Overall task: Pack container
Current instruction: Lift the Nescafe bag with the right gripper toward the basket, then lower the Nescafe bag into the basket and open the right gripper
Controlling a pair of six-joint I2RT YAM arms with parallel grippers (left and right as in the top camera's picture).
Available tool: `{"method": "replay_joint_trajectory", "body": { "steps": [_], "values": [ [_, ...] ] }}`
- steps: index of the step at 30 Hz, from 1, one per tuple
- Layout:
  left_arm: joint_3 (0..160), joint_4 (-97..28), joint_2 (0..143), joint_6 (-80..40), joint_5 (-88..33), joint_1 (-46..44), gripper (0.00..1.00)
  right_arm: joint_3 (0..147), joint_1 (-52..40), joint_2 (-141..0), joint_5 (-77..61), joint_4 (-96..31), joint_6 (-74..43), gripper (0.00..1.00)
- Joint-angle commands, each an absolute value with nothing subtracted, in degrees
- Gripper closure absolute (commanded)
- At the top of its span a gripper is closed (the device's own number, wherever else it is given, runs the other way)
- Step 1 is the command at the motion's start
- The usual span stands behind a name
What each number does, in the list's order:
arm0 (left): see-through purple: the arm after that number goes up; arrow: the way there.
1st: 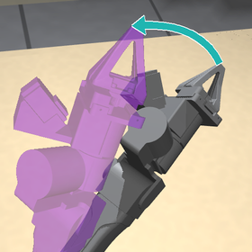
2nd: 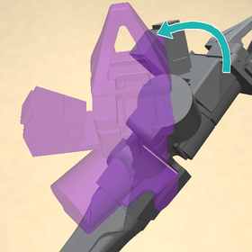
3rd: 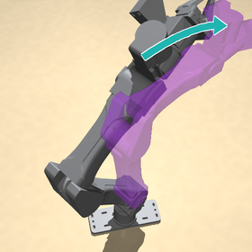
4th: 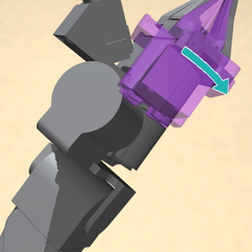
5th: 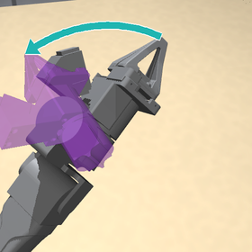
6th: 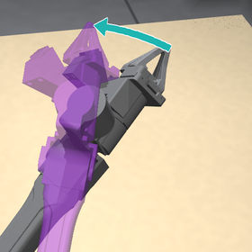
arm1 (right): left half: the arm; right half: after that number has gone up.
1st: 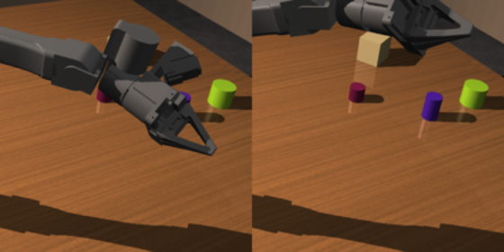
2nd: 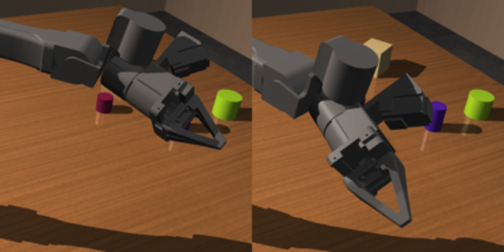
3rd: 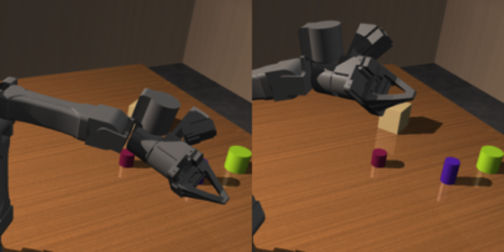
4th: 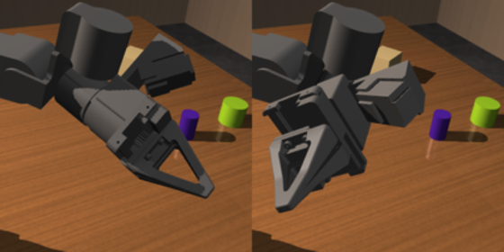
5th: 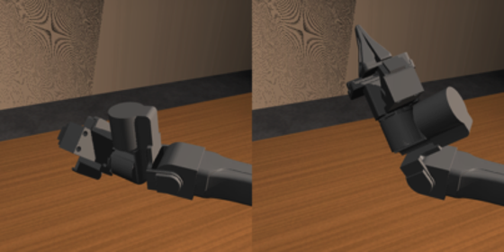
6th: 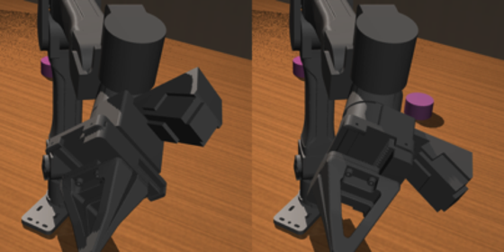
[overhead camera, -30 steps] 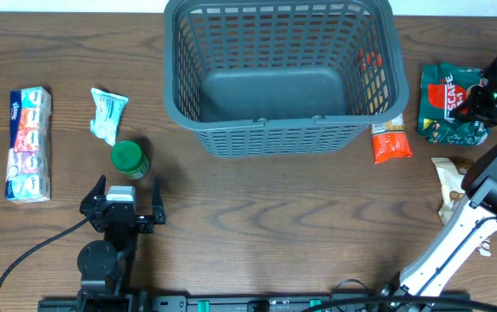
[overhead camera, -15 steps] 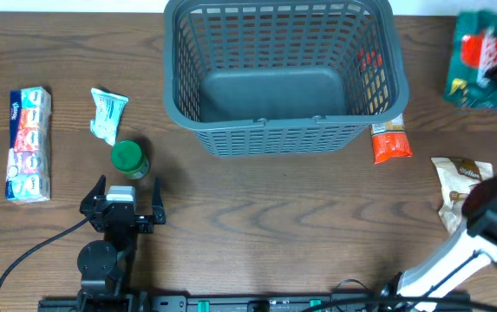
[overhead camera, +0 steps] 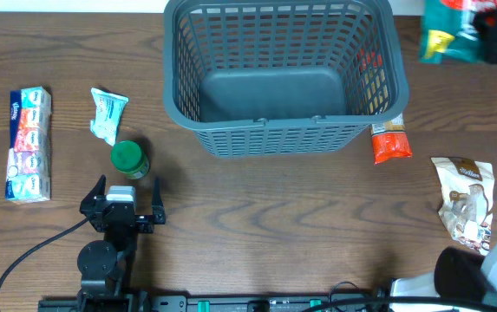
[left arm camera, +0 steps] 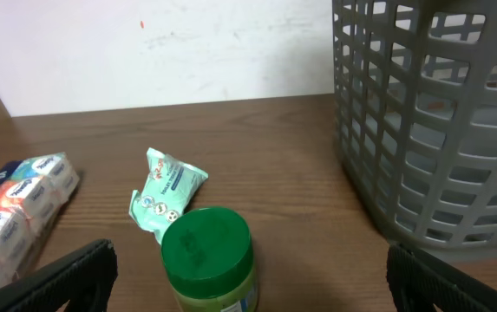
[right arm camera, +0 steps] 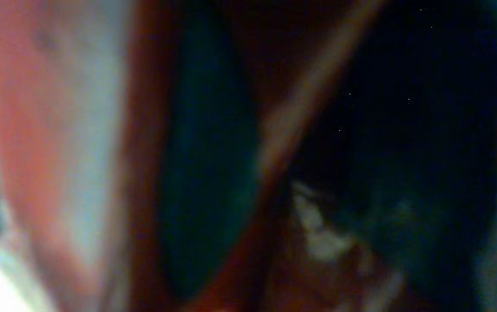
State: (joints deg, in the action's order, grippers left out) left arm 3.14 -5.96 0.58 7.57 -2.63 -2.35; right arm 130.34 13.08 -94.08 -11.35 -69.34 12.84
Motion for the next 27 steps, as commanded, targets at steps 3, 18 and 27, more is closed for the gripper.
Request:
{"method": "replay_joint_trajectory", "body": {
  "steps": [3, 18, 27],
  "values": [
    [1.6, -6.5, 0.2, 7.9, -2.5, -2.4, 0.01, 132.3, 3.0, -90.6, -11.0, -67.5, 13.8, 0.99],
    [1.6, -6.5, 0.2, 7.9, -2.5, -2.4, 0.01, 132.3, -13.5, -105.2, -0.8, -73.6, 9.6, 0.98],
    [1.6, -6.5, 0.2, 7.9, -2.5, -2.4, 0.01, 132.3, -14.3, -115.2, 1.7, -76.8, -2.3, 0.98]
  ]
}}
